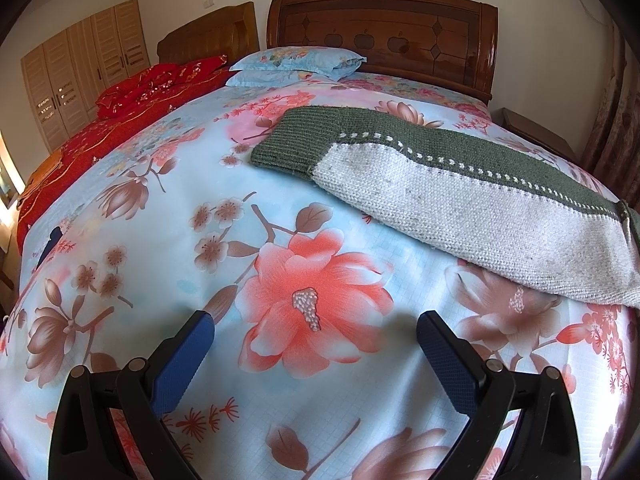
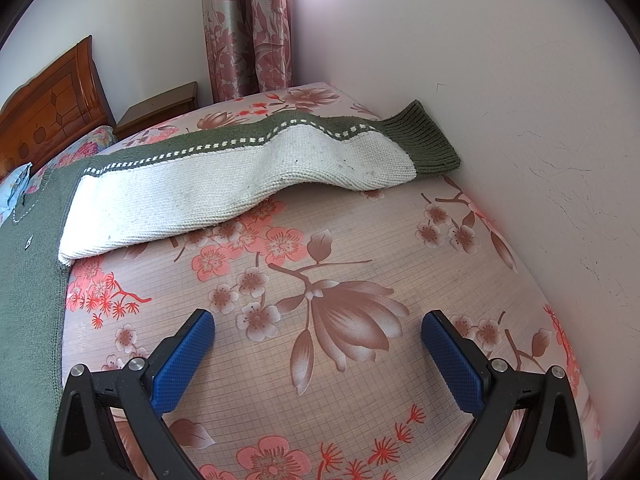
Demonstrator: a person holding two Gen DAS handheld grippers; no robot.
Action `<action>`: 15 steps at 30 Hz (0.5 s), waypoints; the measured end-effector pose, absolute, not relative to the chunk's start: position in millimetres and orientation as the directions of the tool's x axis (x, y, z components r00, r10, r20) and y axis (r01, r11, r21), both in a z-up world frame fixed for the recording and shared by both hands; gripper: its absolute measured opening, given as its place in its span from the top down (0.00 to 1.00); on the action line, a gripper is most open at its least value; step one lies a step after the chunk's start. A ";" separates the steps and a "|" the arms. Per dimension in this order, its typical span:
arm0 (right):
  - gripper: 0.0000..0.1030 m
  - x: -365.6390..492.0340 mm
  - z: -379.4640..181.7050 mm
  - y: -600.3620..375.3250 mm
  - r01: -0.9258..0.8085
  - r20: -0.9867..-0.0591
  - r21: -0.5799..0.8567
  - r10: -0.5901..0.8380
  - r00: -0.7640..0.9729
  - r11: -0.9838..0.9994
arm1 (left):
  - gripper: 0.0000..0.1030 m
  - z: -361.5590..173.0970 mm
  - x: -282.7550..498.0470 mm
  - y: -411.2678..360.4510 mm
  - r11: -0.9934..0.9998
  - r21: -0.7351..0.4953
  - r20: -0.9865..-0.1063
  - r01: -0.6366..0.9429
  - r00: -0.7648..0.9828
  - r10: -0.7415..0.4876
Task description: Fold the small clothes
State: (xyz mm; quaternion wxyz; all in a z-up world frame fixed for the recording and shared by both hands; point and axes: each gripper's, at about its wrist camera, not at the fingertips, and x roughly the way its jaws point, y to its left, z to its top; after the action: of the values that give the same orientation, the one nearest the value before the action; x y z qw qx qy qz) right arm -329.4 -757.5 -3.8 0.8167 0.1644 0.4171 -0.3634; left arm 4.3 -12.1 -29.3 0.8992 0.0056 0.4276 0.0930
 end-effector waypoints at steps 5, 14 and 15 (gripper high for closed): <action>0.00 -330.8 -3.9 -757.1 0.735 -0.800 -0.031 -0.458 0.388 0.678 | 1.00 -26.2 13.9 0.0 0.986 0.004 -0.834 -0.164 0.544 0.094; 0.00 -331.0 -3.3 -761.7 0.694 -0.816 -0.019 -0.413 0.405 0.720 | 1.00 -29.7 9.4 -10.6 0.985 0.071 -0.806 -0.155 0.573 0.148; 0.00 -332.2 -2.6 -762.1 0.686 -0.825 -0.014 -0.396 0.403 0.728 | 1.00 -29.9 11.1 -11.2 0.984 0.074 -0.813 -0.160 0.562 0.153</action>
State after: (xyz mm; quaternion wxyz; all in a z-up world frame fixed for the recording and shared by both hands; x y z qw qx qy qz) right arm -332.2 -762.1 -2.6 0.8210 0.1662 0.4358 -0.3294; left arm 11.1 -11.2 -29.9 0.8837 -0.0040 0.4597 0.0884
